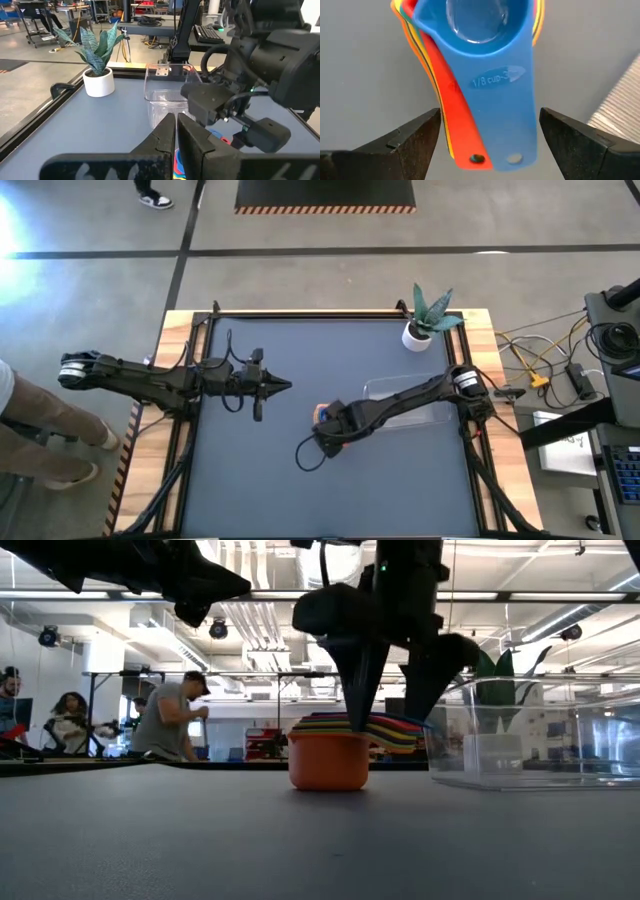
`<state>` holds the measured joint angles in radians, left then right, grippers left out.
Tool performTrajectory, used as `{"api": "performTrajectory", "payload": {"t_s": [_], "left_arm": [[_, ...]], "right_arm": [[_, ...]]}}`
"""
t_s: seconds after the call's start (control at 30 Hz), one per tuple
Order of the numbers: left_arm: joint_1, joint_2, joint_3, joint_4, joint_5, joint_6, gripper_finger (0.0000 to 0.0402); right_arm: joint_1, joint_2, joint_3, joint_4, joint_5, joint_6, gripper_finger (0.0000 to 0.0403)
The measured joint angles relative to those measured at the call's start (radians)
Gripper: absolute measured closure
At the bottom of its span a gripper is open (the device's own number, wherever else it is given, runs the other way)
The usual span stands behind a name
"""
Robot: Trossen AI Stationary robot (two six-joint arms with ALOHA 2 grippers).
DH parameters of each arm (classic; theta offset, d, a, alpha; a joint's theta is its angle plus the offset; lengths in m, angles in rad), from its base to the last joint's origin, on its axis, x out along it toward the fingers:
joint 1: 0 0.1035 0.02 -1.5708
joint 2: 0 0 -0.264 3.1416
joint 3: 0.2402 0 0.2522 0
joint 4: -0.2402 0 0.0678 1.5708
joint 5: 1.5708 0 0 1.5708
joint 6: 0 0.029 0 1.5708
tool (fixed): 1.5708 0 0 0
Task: Nest measuring cups in basket
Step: Put the stacked measuring cups into the transparent bin
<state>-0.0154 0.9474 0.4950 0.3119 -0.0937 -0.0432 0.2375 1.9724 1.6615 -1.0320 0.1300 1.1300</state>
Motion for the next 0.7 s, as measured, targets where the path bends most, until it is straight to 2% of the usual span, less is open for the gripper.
{"api": "performTrajectory", "payload": {"t_s": [0.27, 0.7], "left_arm": [[0.000, 0.002, 0.000, 0.000, 0.000, 0.000, 0.0401], [0.000, 0.038, 0.006, 0.000, 0.000, 0.000, 0.0402]], "right_arm": [[0.002, -0.002, 0.081, -0.056, 0.030, -0.049, 0.0076], [0.000, -0.002, 0.086, -0.071, 0.026, -0.216, 0.0076]]}}
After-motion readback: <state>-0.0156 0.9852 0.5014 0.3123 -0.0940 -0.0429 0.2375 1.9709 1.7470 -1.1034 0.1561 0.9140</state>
